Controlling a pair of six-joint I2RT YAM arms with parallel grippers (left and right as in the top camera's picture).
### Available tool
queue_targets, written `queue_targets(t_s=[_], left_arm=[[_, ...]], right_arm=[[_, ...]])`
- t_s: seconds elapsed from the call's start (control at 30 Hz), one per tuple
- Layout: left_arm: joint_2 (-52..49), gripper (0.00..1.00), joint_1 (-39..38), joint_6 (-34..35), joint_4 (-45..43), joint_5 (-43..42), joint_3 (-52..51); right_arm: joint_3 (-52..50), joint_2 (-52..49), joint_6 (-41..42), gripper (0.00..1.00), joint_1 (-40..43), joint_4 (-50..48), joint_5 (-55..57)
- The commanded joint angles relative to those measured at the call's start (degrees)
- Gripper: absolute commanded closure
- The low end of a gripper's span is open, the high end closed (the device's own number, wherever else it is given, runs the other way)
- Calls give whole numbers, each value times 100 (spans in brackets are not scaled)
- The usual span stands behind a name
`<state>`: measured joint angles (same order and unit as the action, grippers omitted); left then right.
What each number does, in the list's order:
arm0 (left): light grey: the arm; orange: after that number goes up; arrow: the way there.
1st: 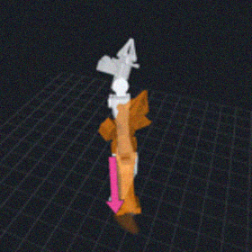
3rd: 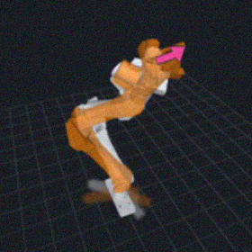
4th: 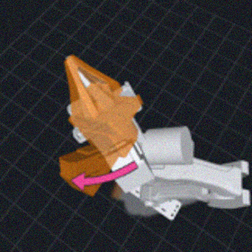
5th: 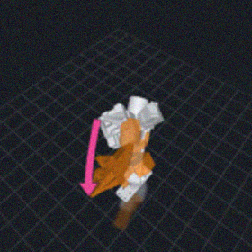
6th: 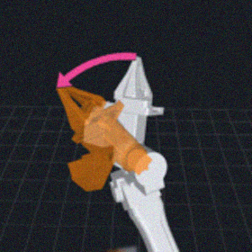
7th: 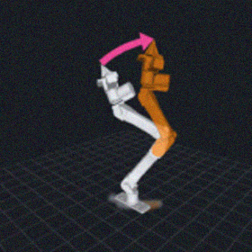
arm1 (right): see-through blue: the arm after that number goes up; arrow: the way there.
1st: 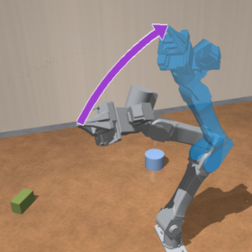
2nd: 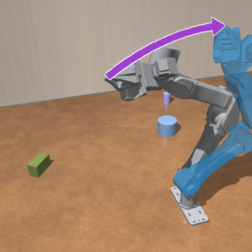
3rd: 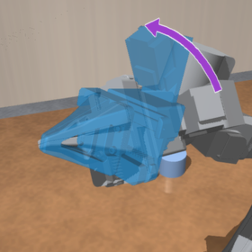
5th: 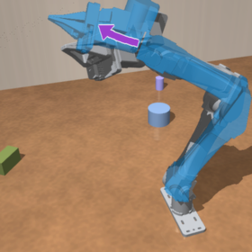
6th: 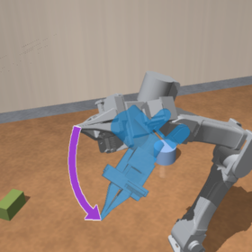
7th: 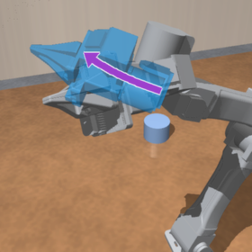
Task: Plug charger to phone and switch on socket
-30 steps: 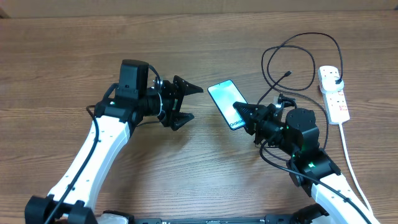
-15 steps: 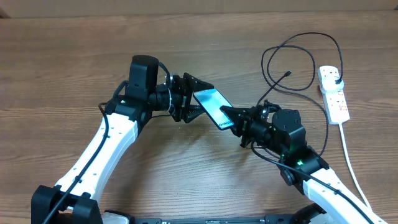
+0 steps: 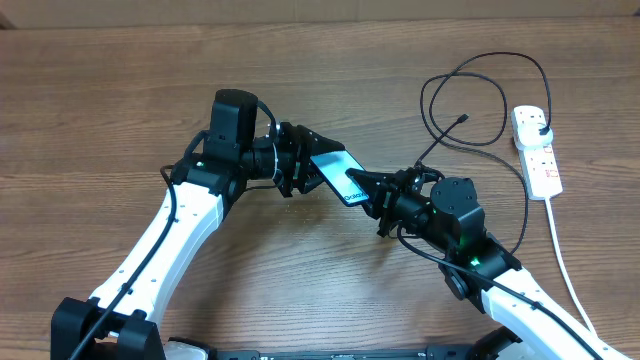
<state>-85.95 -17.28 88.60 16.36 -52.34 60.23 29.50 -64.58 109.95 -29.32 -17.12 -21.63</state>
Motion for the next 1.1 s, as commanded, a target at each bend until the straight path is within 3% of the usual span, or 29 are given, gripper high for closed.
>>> queue_targets(t_s=[0.0, 0.27, 0.4, 0.5, 0.8, 0.97, 1.03, 1.07], left_arm=[[-31, 58, -76, -17, -37, -103, 13], [-31, 70, -76, -118, -37, -114, 13], [-31, 86, -76, -118, -35, -125, 13], [-31, 96, -76, -166, -35, -129, 13], [-31, 96, -68, -1032, -2, 315, 13], [-31, 96, 66, -1919, 525, 885, 13], [-31, 95, 221, -2155, 796, 951, 13], [-31, 96, 313, -2284, 870, 927, 13]], right_arm=[[85, 15, 275, 96, -225, -243, -160], [85, 4, 295, 96, -341, -420, -120], [85, -7, 227, 95, -341, -372, -39], [85, -11, 227, 88, -341, -94, 4], [85, -11, 199, 58, -341, 879, 17], [83, -11, -717, 51, -341, 1591, 426], [85, -11, -1029, 41, -341, 1932, 680], [83, -11, -1134, 31, -341, 2083, 837]])
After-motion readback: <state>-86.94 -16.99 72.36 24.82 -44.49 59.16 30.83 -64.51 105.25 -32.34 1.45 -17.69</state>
